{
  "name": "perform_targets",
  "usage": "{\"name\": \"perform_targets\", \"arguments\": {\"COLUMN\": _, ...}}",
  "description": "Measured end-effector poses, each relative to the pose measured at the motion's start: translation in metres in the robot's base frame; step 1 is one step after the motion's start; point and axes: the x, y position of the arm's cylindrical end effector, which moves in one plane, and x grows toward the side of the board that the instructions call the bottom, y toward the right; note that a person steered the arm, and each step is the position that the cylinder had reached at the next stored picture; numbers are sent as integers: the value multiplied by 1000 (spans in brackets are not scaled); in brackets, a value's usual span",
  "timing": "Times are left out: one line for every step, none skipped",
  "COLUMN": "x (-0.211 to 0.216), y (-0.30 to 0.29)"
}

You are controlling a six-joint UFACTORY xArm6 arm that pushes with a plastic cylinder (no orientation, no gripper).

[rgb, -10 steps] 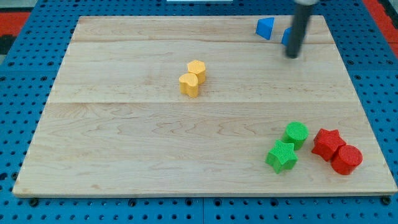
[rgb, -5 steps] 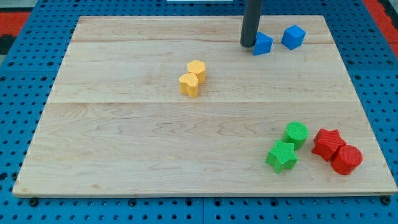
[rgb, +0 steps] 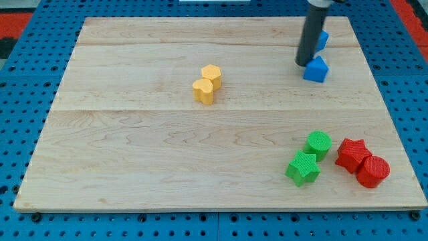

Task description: Push the blue triangle towards red star

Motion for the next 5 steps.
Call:
{"name": "perform_targets", "arguments": {"x": 2, "y": 10}}
{"name": "perform_targets", "arguments": {"x": 9, "y": 14}}
{"name": "perform_targets", "arguments": {"x": 16, "y": 41}}
{"name": "perform_targets", "arguments": {"x": 10, "y": 53}}
{"name": "perform_targets", "arguments": {"x": 52, "y": 48}}
